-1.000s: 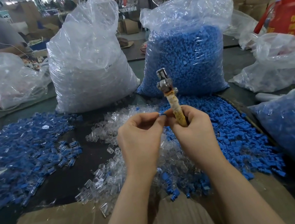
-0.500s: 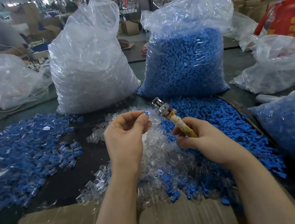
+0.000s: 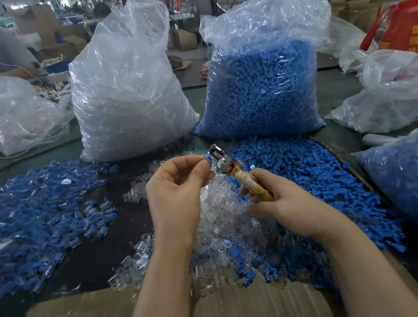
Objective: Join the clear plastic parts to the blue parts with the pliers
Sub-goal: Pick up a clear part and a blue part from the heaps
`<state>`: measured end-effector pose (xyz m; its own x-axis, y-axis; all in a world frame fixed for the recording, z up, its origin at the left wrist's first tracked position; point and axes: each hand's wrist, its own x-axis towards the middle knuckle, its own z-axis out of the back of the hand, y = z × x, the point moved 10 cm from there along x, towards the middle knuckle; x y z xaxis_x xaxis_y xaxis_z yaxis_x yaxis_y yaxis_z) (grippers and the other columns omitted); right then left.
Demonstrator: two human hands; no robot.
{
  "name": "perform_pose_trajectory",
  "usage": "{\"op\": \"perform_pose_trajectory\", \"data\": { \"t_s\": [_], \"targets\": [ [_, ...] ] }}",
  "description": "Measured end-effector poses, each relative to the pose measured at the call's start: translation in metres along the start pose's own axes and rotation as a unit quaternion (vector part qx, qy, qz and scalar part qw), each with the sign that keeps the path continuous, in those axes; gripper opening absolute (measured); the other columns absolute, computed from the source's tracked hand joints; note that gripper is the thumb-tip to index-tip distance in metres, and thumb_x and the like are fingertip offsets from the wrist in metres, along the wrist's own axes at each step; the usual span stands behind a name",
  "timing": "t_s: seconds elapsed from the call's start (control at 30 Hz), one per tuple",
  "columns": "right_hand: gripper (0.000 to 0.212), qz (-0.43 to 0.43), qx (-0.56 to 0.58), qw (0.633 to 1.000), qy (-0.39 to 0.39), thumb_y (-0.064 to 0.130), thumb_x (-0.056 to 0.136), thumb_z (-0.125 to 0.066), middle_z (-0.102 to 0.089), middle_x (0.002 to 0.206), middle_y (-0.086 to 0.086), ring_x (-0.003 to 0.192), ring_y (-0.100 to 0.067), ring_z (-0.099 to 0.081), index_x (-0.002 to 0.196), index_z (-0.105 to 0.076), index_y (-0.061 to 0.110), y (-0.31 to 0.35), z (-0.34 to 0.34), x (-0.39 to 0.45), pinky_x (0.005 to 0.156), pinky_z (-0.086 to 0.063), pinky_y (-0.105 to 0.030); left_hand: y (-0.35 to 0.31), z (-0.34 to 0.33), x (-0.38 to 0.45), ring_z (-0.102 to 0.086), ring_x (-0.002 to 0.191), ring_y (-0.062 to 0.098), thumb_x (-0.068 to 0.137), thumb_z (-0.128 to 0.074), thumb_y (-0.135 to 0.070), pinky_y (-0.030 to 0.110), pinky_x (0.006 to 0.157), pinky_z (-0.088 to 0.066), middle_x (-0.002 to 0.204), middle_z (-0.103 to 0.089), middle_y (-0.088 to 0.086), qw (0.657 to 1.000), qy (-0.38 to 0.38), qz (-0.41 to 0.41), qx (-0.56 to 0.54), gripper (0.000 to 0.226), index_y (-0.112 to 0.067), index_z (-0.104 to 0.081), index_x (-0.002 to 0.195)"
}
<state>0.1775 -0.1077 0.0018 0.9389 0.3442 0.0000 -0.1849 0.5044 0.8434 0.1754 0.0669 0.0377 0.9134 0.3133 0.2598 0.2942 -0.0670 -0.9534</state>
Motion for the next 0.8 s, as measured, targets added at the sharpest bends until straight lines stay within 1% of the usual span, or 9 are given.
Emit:
{"op": "perform_pose_trajectory", "data": {
  "t_s": [0.2,0.3,0.4,0.53,0.67,0.8],
  "targets": [
    [0.022,-0.007,-0.024,1.000,0.012,0.011,0.091,-0.062,-0.043,0.082,0.000,0.064,-0.015,-0.038,0.106,-0.048,0.018,-0.0021,-0.0015,-0.0005,0.063,-0.034,-0.034,-0.0015,0.0002,-0.0005,-0.070,0.065,0.009,0.083,-0.072,0.000,0.017,0.065,-0.055,0.072,-0.074,-0.001,1.000,0.007,-0.008,-0.004,0.012,-0.012,-0.072,0.082],
    [0.021,-0.009,-0.037,0.999,0.017,0.010,0.091,-0.060,-0.040,0.080,0.000,0.062,-0.014,-0.035,0.104,-0.045,0.017,-0.0025,-0.0035,-0.0003,0.062,-0.032,-0.035,-0.0016,-0.0003,-0.0005,-0.069,0.064,0.008,0.083,-0.073,0.000,0.016,0.065,-0.054,0.071,-0.074,-0.001,1.000,0.012,-0.007,-0.007,0.010,-0.011,-0.072,0.083],
    [0.021,-0.007,-0.046,0.999,0.016,0.008,0.090,-0.058,-0.041,0.079,-0.003,0.061,-0.016,-0.036,0.104,-0.046,0.017,-0.0012,-0.0044,-0.0002,0.061,-0.032,-0.035,-0.0020,-0.0005,-0.0003,-0.069,0.064,0.007,0.082,-0.073,0.000,0.016,0.064,-0.054,0.071,-0.073,-0.001,1.000,0.015,-0.006,-0.013,0.007,-0.006,-0.071,0.086],
    [0.019,0.000,-0.069,0.998,-0.002,0.005,0.085,-0.057,-0.044,0.074,-0.002,0.059,-0.015,-0.038,0.096,-0.049,0.018,0.0014,-0.0018,0.0009,0.058,-0.033,-0.034,-0.0027,0.0007,0.0007,-0.069,0.063,0.006,0.082,-0.073,0.001,0.015,0.064,-0.053,0.071,-0.073,-0.001,1.000,0.016,-0.009,-0.010,0.007,-0.004,-0.072,0.087],
    [0.017,0.007,-0.075,0.997,-0.026,0.003,0.080,-0.057,-0.045,0.066,0.004,0.051,-0.006,-0.037,0.086,-0.051,0.018,0.0039,0.0000,0.0014,0.055,-0.032,-0.031,-0.0016,0.0017,0.0008,-0.069,0.064,0.007,0.083,-0.072,0.002,0.016,0.064,-0.054,0.071,-0.073,0.000,1.000,0.012,-0.004,-0.010,0.008,-0.005,-0.071,0.086],
    [0.017,0.007,-0.084,0.996,-0.031,0.004,0.080,-0.056,-0.045,0.064,0.004,0.051,-0.006,-0.038,0.083,-0.051,0.020,0.0030,-0.0016,0.0025,0.054,-0.031,-0.030,0.0009,0.0035,0.0015,-0.068,0.065,0.007,0.083,-0.071,0.002,0.017,0.065,-0.054,0.071,-0.073,-0.001,1.000,0.003,0.004,-0.013,0.007,-0.004,-0.071,0.087]
  ]
}}
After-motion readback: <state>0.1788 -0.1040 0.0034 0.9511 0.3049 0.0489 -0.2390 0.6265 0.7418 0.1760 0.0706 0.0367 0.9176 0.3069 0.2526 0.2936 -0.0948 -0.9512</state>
